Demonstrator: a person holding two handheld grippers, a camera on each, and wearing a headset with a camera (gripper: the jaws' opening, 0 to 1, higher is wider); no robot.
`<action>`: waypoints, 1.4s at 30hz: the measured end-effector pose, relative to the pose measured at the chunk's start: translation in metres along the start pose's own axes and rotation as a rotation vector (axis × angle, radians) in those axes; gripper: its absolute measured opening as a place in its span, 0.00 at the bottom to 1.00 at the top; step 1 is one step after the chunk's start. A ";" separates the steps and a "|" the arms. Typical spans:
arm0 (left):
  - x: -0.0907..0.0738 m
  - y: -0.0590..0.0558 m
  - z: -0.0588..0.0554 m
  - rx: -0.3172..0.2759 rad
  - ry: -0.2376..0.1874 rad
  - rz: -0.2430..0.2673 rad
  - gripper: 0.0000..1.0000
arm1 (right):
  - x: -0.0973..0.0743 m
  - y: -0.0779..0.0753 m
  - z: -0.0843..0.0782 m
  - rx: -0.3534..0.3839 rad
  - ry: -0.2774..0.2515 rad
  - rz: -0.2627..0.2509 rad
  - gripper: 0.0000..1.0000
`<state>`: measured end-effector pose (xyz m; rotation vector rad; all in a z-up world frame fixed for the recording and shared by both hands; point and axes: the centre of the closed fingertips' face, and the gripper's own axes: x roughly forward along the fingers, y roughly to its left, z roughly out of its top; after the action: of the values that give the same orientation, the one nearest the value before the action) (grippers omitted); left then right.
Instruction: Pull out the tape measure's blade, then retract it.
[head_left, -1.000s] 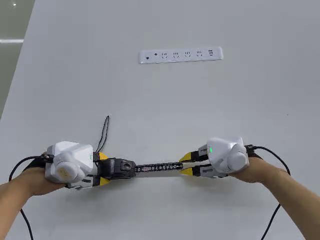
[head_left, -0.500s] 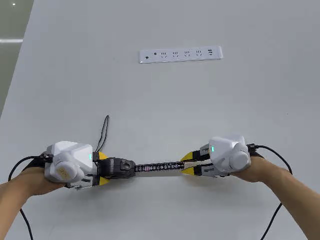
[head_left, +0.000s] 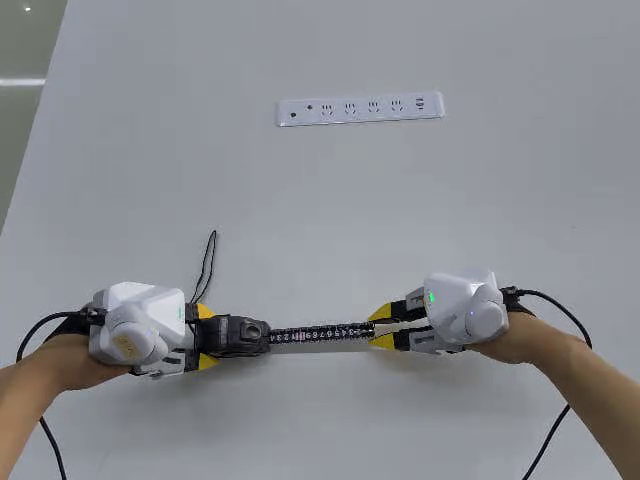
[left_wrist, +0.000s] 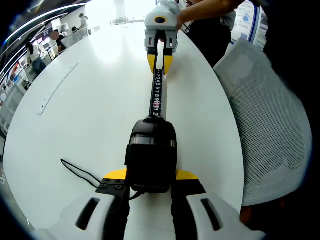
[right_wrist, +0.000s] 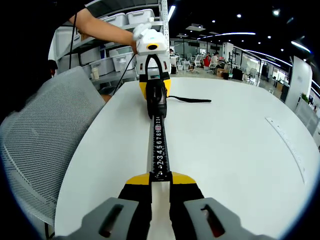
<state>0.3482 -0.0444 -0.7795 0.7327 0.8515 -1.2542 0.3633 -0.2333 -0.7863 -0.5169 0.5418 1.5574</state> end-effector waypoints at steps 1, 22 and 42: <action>0.000 0.000 0.000 0.001 0.000 0.000 0.27 | 0.000 0.000 0.000 0.000 0.000 0.000 0.10; 0.001 0.000 -0.001 -0.001 0.004 0.001 0.27 | -0.008 0.000 -0.006 0.002 0.009 -0.003 0.10; 0.000 -0.001 0.000 -0.002 0.008 0.001 0.27 | -0.012 0.000 -0.008 0.005 0.016 0.002 0.10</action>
<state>0.3474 -0.0450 -0.7794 0.7376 0.8585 -1.2501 0.3635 -0.2478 -0.7849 -0.5256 0.5587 1.5546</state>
